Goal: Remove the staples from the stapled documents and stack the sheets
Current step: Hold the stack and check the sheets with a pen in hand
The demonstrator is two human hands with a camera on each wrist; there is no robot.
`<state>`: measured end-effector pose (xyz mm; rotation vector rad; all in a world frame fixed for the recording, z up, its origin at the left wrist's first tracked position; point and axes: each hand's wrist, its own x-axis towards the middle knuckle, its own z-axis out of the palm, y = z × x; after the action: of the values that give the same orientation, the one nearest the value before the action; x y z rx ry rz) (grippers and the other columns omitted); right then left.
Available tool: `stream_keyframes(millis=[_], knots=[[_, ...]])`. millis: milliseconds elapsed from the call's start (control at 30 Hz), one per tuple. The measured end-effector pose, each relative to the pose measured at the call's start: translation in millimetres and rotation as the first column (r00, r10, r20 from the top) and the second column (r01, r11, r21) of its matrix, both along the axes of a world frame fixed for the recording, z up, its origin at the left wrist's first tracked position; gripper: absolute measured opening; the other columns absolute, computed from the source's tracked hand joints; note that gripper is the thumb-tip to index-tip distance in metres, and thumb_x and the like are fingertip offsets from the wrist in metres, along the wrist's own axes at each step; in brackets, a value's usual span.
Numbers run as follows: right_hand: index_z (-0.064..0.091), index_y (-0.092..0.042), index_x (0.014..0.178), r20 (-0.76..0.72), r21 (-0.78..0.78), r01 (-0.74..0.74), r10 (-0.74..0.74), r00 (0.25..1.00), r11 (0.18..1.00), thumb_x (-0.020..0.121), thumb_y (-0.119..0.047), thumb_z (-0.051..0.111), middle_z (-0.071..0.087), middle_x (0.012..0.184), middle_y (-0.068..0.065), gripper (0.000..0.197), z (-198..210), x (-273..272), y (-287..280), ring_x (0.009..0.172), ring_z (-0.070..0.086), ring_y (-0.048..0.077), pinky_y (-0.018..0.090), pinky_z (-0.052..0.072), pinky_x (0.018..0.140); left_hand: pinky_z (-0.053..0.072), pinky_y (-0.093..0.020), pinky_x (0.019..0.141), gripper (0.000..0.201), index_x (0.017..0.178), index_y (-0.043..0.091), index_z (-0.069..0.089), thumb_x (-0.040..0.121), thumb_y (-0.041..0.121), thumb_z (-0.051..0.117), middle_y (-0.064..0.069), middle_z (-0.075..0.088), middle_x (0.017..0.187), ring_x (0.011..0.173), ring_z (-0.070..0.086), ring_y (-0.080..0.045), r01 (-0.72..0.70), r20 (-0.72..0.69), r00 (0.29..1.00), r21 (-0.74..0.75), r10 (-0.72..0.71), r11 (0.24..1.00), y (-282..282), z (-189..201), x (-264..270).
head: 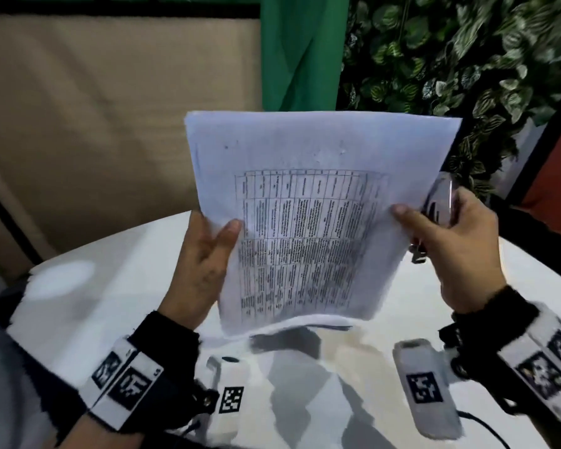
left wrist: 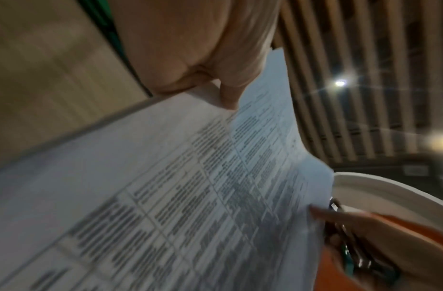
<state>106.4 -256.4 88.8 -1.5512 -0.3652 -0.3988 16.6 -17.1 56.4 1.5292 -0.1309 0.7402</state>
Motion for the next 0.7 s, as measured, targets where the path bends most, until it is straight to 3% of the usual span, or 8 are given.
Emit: stream_keyframes(millis=[67, 133, 267, 333, 433, 500, 567, 700], knots=[[0.054, -0.016, 0.079, 0.09, -0.056, 0.175, -0.17, 0.981, 0.983, 0.07, -0.032, 0.071, 0.058, 0.068, 0.0, 0.026, -10.1, -15.9, 1.9, 0.061, 0.05, 0.016, 0.036, 0.046, 0.057, 0.046, -0.019, 0.093, 0.034, 0.122, 0.028, 0.044, 0.089, 0.018, 0.047, 0.017, 0.061, 0.12, 0.113, 0.058, -0.004, -0.028, 0.033, 0.999, 0.039, 0.027, 0.999, -5.9, -1.7, -0.4], [0.049, -0.013, 0.075, 0.013, -0.054, 0.196, -0.196, 0.981, 0.979, 0.067, -0.038, 0.07, 0.053, 0.065, 0.005, 0.033, -25.2, -24.1, 4.4, 0.058, 0.048, 0.02, 0.04, 0.044, 0.056, 0.046, -0.012, 0.083, 0.024, 0.112, 0.026, 0.045, 0.088, 0.022, 0.047, 0.017, 0.062, 0.108, 0.1, 0.06, 0.005, -0.054, 0.001, 0.999, 0.042, 0.054, 0.998, -8.9, -11.6, -2.3], [0.048, -0.009, 0.081, -0.269, 0.186, -0.072, 0.121, 0.955, 0.98, 0.075, -0.01, 0.073, 0.044, 0.063, 0.006, 0.025, -37.8, -26.0, 9.2, 0.042, 0.046, 0.012, 0.025, 0.04, 0.043, 0.05, -0.018, 0.08, 0.023, 0.108, 0.023, 0.044, 0.088, 0.026, 0.054, 0.011, 0.061, 0.105, 0.095, 0.062, 0.003, -0.052, -0.114, 0.992, -0.002, 0.051, 0.999, -2.9, -34.5, -12.0], [0.051, -0.01, 0.084, -0.324, 0.267, -0.204, 0.287, 0.901, 0.942, 0.062, -0.02, 0.079, 0.047, 0.064, 0.003, 0.037, -34.2, -24.5, 6.6, 0.041, 0.048, 0.009, 0.02, 0.041, 0.041, 0.051, -0.025, 0.087, 0.037, 0.111, 0.026, 0.047, 0.08, 0.038, 0.062, 0.017, 0.064, 0.108, 0.105, 0.061, -0.002, -0.053, -0.131, 0.99, 0.01, 0.054, 0.999, 1.2, -31.6, -16.4], [0.061, -0.016, 0.087, -0.274, 0.341, -0.3, 0.4, 0.875, 0.891, 0.035, -0.04, 0.088, 0.061, 0.063, -0.006, 0.064, -15.8, -21.2, 4.0, 0.043, 0.052, 0.006, 0.017, 0.044, 0.043, 0.053, -0.022, 0.082, 0.054, 0.113, 0.026, 0.053, 0.068, 0.052, 0.067, 0.012, 0.068, 0.11, 0.104, 0.064, -0.008, -0.076, -0.037, 0.997, -0.067, 0.074, 0.995, -0.1, -5.6, -18.8], [0.061, -0.019, 0.088, -0.235, 0.337, -0.315, 0.403, 0.884, 0.887, 0.055, -0.03, 0.082, 0.063, 0.063, -0.009, 0.041, -5.7, -19.1, 4.2, 0.044, 0.054, 0.006, 0.016, 0.045, 0.044, 0.054, -0.029, 0.08, 0.054, 0.108, 0.017, 0.056, 0.069, 0.054, 0.064, 0.001, 0.068, 0.102, 0.095, 0.065, -0.015, -0.078, 0.032, 0.996, -0.158, 0.084, 0.984, -5.8, 18.1, -15.7], [0.059, -0.018, 0.086, -0.209, 0.343, -0.294, 0.377, 0.902, 0.892, 0.078, -0.013, 0.066, 0.063, 0.061, -0.01, 0.012, -0.3, -20.4, 9.4, 0.042, 0.055, 0.007, 0.016, 0.046, 0.043, 0.048, -0.034, 0.074, 0.044, 0.086, 0.019, 0.054, 0.067, 0.058, 0.061, -0.001, 0.059, 0.082, 0.079, 0.057, -0.017, -0.122, 0.034, 0.99, -0.244, 0.134, 0.962, -13.5, 38.6, -11.6], [0.052, -0.015, 0.086, -0.164, 0.351, -0.184, 0.254, 0.953, 0.918, 0.084, -0.006, 0.062, 0.061, 0.064, -0.006, 0.014, -7.1, -27.6, 19.1, 0.043, 0.058, 0.011, 0.018, 0.046, 0.043, 0.04, -0.035, 0.072, 0.036, 0.065, 0.025, 0.051, 0.066, 0.056, 0.068, -0.001, 0.049, 0.073, 0.075, 0.047, -0.019, -0.188, -0.006, 0.98, -0.329, 0.197, 0.925, -28.6, 54.4, -6.3]])
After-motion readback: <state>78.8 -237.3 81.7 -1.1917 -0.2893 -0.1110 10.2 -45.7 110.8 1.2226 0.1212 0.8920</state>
